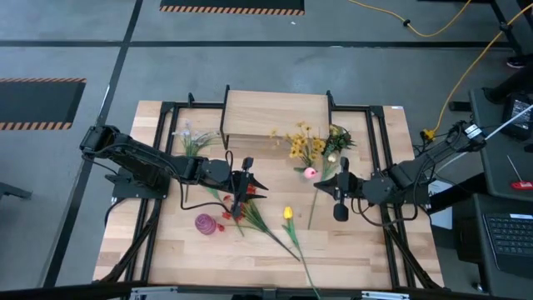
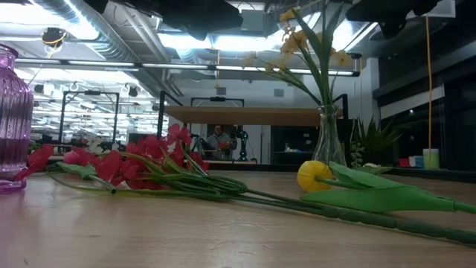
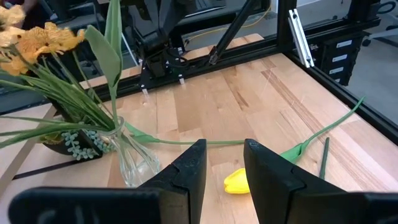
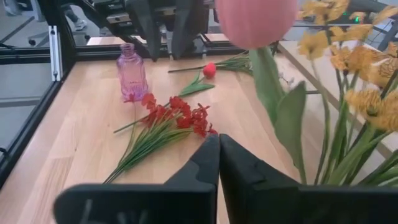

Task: Pick and place flowers into a vace then onto a shelf
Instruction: Put the yellow flower into the transparent vase

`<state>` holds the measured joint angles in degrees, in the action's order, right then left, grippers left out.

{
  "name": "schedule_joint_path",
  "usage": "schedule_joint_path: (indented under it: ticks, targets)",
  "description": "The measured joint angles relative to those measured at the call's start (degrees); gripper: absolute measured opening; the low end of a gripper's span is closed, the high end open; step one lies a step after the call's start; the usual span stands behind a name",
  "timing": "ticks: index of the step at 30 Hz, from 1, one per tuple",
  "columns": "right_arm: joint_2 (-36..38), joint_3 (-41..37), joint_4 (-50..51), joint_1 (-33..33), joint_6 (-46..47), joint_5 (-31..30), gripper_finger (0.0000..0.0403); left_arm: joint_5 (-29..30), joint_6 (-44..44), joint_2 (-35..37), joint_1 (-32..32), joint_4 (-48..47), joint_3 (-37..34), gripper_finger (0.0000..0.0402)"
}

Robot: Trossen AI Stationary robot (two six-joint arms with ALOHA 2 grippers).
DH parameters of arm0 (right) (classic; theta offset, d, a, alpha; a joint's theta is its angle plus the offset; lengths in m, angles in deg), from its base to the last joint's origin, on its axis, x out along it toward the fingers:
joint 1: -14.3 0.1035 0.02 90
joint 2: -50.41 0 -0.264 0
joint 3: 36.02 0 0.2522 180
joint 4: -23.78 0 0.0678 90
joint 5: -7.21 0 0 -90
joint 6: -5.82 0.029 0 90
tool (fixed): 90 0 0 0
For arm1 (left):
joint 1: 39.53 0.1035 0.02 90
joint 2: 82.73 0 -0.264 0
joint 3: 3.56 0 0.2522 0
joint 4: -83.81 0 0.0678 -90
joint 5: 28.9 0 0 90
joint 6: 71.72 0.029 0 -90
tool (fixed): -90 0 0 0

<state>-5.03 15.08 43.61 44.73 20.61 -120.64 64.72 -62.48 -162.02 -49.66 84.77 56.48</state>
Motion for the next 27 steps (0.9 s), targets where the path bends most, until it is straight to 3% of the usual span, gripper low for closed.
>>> schedule_joint_path:
  ticks: [12,18,27]
  targets:
    - [0.0,0.04,1.41,2.96,1.78,2.0,0.0003,0.46,1.41,0.43,-0.02,-2.46,0.0,0.0102]
    - [-0.28,0.07,3.27,3.63,6.05,1.99,0.0002,7.21,0.0,1.05,0.0,-7.48,0.0,0.0101]
    - [-3.12,0.11,3.35,3.61,9.31,2.5,0.0001,7.23,2.05,1.07,1.49,-9.14,0.0,0.0059]
